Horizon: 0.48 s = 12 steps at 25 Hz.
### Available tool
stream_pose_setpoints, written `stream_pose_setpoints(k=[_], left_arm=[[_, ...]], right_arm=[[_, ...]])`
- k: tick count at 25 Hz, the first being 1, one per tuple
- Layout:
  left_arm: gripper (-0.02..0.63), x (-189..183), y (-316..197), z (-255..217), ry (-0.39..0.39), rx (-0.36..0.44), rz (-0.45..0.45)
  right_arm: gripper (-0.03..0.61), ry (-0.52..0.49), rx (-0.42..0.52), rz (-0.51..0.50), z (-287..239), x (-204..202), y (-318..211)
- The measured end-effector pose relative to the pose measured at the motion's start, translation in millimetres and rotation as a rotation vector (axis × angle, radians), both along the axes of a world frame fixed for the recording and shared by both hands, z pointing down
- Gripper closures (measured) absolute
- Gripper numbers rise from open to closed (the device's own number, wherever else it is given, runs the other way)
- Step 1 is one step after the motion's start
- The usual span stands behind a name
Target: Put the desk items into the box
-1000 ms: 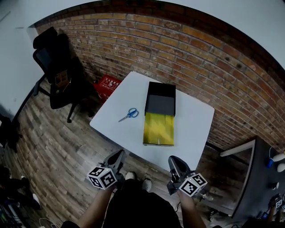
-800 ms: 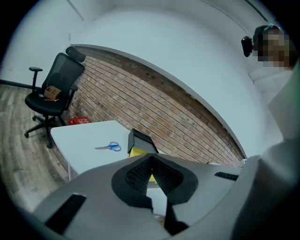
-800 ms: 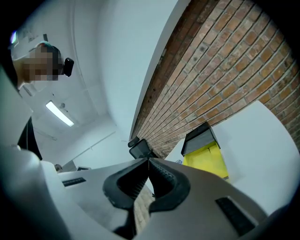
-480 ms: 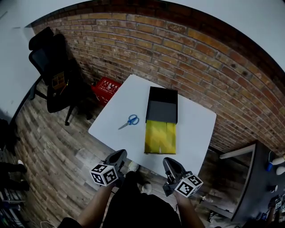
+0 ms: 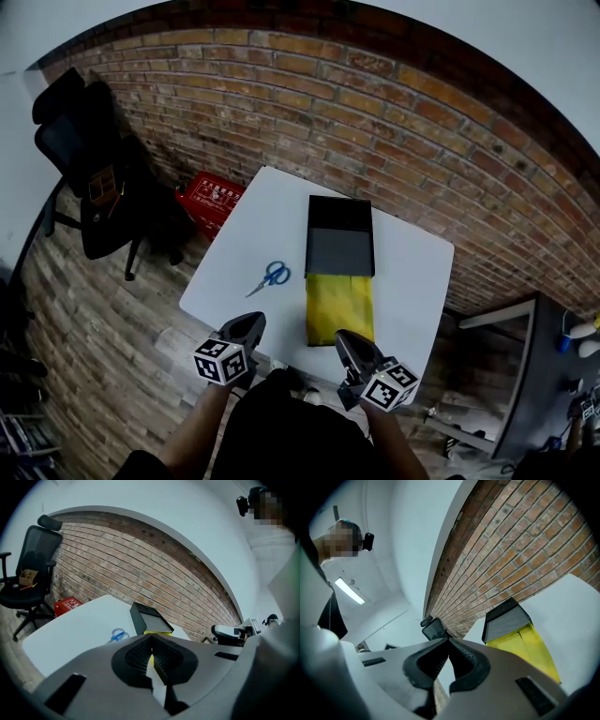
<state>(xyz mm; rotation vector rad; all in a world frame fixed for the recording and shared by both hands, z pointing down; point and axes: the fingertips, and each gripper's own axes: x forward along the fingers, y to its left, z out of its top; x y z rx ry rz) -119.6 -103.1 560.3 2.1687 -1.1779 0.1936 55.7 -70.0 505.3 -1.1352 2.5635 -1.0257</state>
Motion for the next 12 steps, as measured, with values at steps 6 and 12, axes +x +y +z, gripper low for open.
stream_pose_setpoints(k=[6,12], left_arm=[[0.600,-17,-31,20,-0.051,-0.021,0.066],[0.600,-28,-55,41,-0.085,-0.049,0.126]], right_arm=[[0.555,0.008,-0.032,0.052,8,-10,-26],[0.555,0.009,-0.074,0.095,20,-23,-48]])
